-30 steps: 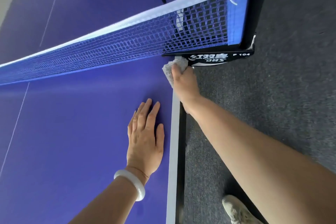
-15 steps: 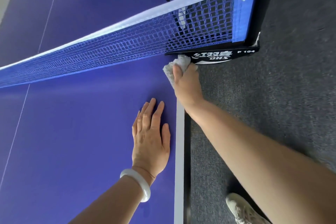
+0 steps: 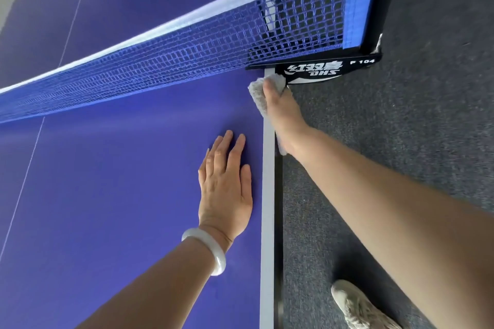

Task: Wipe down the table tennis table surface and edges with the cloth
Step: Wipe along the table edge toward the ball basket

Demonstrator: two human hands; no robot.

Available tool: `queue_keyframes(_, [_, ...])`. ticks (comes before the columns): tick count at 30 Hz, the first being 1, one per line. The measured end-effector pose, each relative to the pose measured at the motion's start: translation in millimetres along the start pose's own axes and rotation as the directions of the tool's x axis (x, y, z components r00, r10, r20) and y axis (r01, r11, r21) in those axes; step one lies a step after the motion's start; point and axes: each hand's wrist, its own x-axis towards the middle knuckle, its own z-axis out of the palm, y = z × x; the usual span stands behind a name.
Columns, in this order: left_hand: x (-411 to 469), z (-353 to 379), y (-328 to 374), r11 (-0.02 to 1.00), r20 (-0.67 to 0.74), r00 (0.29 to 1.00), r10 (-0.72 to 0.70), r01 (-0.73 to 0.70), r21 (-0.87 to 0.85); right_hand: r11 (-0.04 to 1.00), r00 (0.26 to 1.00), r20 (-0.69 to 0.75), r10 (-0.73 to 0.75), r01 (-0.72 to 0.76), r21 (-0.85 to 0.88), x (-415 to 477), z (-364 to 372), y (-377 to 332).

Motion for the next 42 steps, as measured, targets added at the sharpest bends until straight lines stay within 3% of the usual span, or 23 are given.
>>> queue_keyframes(4, [-0.8,-0.7,0.7,1.000,-0.009,1.000,0.016,-0.016,-0.010,0.994,0.993,-0.056,-0.107,0.107,0.003,-56.7,5.8,44.5])
queue_keyframes(9, [-1.7,-0.4,-3.1,0.997,-0.052,0.998,0.026,-0.030,-0.068,0.946,0.957,-0.048,-0.286,0.290,0.143,-179.8,11.1,119.5])
queue_keyframes(13, [-2.5,1.6,-5.4,0.994,-0.072,0.997,0.041,-0.048,-0.099,0.964,0.978,-0.022,-0.209,0.210,0.162,-208.8,9.4,137.1])
queue_keyframes(21, [-2.3,2.8,-3.1,0.998,-0.071,0.997,0.024,-0.028,-0.062,0.972,0.998,0.029,-0.052,0.044,0.233,-97.4,-4.4,66.1])
queue_keyframes(28, [-1.1,7.4,-1.1,1.000,-0.065,0.998,0.002,0.000,0.023,0.968,0.984,0.020,-0.174,0.168,0.185,-189.4,2.2,127.9])
queue_keyframes(31, [-0.9,8.4,-0.8,1.000,-0.083,0.997,0.000,0.002,0.018,0.974,0.990,0.089,-0.113,0.092,0.208,-204.6,-4.0,138.0])
queue_keyframes(38, [-13.7,-1.7,2.4,0.996,-0.221,0.973,0.060,-0.071,-0.046,0.990,0.988,0.155,-0.021,-0.001,0.138,-194.8,-8.4,144.7])
queue_keyframes(42, [-49.6,-8.3,3.0,0.974,-0.201,0.979,-0.028,-0.018,-0.225,0.993,0.990,0.142,0.013,-0.030,0.118,-193.1,-11.1,142.1])
